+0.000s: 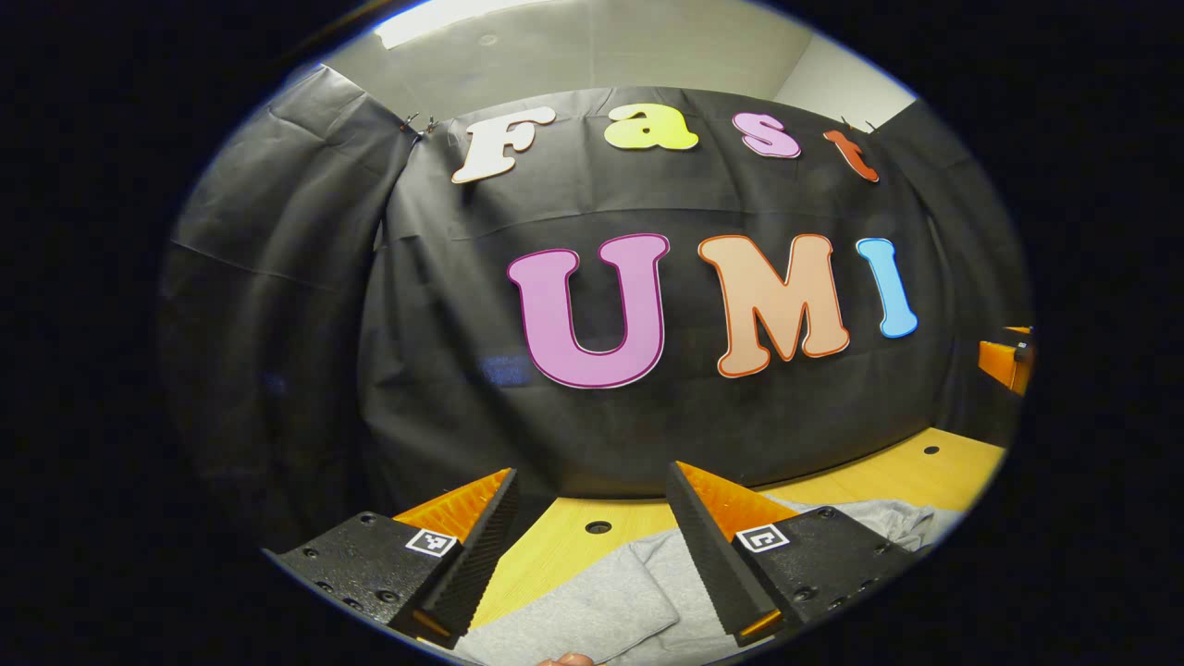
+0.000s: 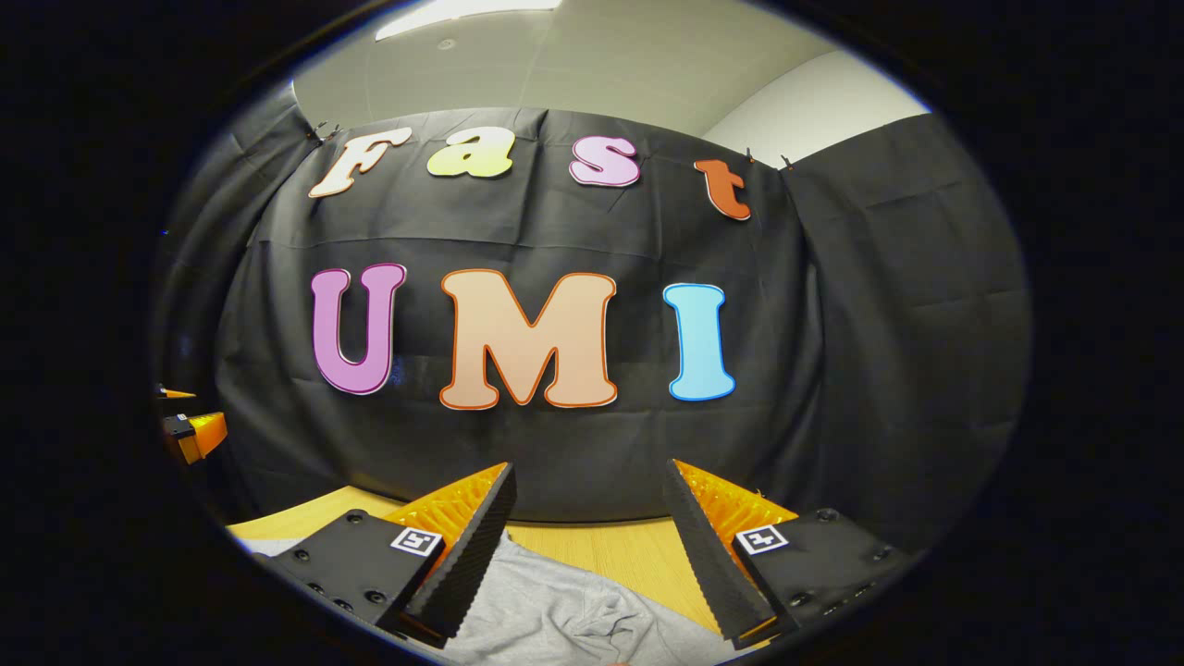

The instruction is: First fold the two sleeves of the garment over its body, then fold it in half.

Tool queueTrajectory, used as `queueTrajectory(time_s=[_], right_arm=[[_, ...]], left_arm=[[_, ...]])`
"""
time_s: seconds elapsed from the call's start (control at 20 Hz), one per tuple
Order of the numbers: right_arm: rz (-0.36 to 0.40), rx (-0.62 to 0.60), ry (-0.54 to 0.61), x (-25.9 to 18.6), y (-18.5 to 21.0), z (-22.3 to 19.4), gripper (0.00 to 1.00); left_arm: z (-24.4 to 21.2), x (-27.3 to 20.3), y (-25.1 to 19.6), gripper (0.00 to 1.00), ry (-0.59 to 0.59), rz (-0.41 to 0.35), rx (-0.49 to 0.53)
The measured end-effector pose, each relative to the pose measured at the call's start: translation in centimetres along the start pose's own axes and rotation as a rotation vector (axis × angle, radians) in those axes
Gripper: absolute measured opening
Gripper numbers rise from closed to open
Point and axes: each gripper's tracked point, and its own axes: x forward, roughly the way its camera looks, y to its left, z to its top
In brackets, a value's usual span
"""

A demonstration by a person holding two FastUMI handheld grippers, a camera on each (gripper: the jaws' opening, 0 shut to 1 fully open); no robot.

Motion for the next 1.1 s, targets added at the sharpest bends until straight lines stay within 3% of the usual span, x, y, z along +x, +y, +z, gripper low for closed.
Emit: queueTrajectory(time_s=[0.2,0.25,0.5,1.1], right_arm=[[-0.002,-0.005,0.003,0.0,-0.2,-0.2,0.99],[-0.004,-0.007,0.006,0.0,-0.3,-0.3,0.99],[-0.028,-0.036,0.018,-0.3,-2.8,-0.4,0.99],[-0.185,-0.142,0.163,-3.1,-15.1,-5.4,0.99]], left_arm=[[0.0,0.1,-0.4,0.96,0.002,-0.005,0.003],[0.1,0.2,-0.5,0.93,-0.001,-0.008,0.002],[0.3,0.4,-1.2,0.94,-0.013,-0.025,-0.002],[-0.1,0.9,-3.7,0.93,-0.007,-0.066,-0.017]])
